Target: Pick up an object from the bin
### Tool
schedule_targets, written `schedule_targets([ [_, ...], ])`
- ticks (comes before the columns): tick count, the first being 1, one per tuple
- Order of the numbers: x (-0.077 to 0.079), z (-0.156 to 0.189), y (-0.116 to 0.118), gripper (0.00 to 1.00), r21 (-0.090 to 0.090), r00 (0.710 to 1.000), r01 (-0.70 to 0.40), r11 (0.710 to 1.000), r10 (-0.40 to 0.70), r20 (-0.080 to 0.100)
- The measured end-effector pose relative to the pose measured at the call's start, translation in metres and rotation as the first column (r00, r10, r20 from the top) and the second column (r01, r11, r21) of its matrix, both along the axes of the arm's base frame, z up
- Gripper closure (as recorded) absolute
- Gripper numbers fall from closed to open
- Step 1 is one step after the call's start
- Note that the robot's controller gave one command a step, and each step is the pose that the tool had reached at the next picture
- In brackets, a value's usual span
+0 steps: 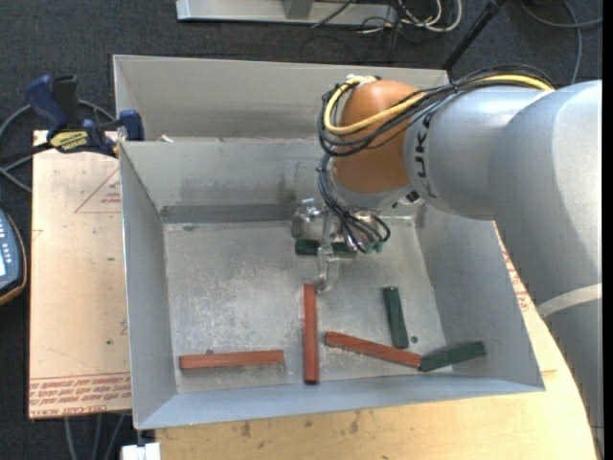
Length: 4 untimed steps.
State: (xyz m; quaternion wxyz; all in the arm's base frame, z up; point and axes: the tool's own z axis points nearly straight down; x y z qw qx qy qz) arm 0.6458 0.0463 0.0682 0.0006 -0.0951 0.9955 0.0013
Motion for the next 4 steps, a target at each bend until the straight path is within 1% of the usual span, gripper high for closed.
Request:
schedule_targets([
  [1,-0.009,0.007,-0.083,0.0,-0.005,0.999,0.054,0.999,-0.054,0.001],
  [2,-0.015,0.002,-0.027,0.0,0.0,1.0,-0.007,1.0,0.007,0.001],
  [3,-0.014,0.003,-0.03,1.0,-0.001,1.0,-0.003,1.0,0.003,0.002],
  [4,-0.013,0.15,-0.013,1.0,0.0,1.0,0.021,1.0,-0.021,0.012],
])
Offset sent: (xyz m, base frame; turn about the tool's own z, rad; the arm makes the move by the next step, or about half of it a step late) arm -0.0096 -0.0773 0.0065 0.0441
